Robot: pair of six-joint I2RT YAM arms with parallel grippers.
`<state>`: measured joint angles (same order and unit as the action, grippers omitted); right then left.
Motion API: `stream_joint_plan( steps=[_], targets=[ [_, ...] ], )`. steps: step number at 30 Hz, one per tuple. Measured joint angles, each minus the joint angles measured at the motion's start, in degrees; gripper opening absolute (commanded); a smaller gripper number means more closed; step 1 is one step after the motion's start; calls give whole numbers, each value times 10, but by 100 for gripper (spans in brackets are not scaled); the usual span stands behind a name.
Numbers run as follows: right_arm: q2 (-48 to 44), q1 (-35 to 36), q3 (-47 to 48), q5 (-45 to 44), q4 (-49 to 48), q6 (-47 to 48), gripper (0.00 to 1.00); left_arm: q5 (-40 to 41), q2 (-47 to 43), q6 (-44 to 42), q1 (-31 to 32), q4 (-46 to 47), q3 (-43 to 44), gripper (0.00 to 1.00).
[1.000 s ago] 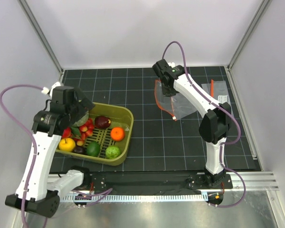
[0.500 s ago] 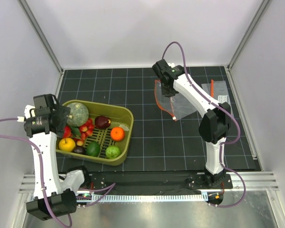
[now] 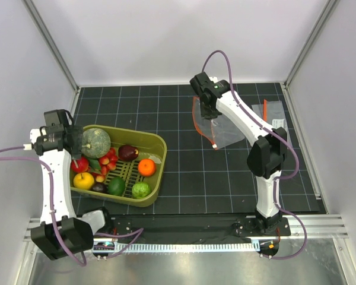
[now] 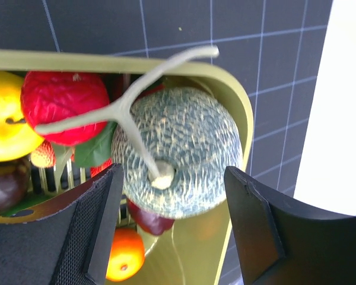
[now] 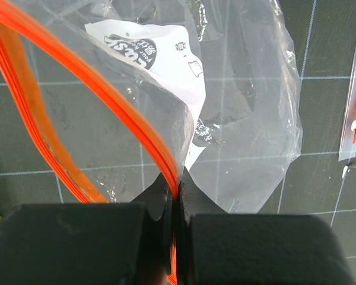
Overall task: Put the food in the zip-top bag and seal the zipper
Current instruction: Pick up the fake fruit from the bin.
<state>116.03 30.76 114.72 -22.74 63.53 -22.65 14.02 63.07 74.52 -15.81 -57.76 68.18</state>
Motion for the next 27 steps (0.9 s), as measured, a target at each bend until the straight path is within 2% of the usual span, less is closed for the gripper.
stream_joint_plan(
  steps=[4,6,9,10,12,13,14,23,27],
  targets=[
    [0,-1,0,0,0,0,1,10,24,6,-3,14,-3,67],
    [0,-2,0,0,0,0,1,15,35,11,-4,20,-6,61],
    [0,-3,0,0,0,0,1,18,49,19,-4,31,-14,42],
    [0,-4,0,0,0,0,1,19,54,19,-5,37,-16,31],
    [0,-5,0,0,0,0,1,18,64,20,-5,52,-20,19],
    [0,-6,0,1,0,0,1,15,69,18,-5,56,-21,3],
    [0,-6,0,2,0,0,1,13,73,21,-5,59,-22,0],
    [0,-24,0,16,0,-1,1,-13,77,-16,-5,65,-10,0],
    [0,-33,0,28,0,-3,1,-74,66,-37,4,117,-8,0]
  ],
)
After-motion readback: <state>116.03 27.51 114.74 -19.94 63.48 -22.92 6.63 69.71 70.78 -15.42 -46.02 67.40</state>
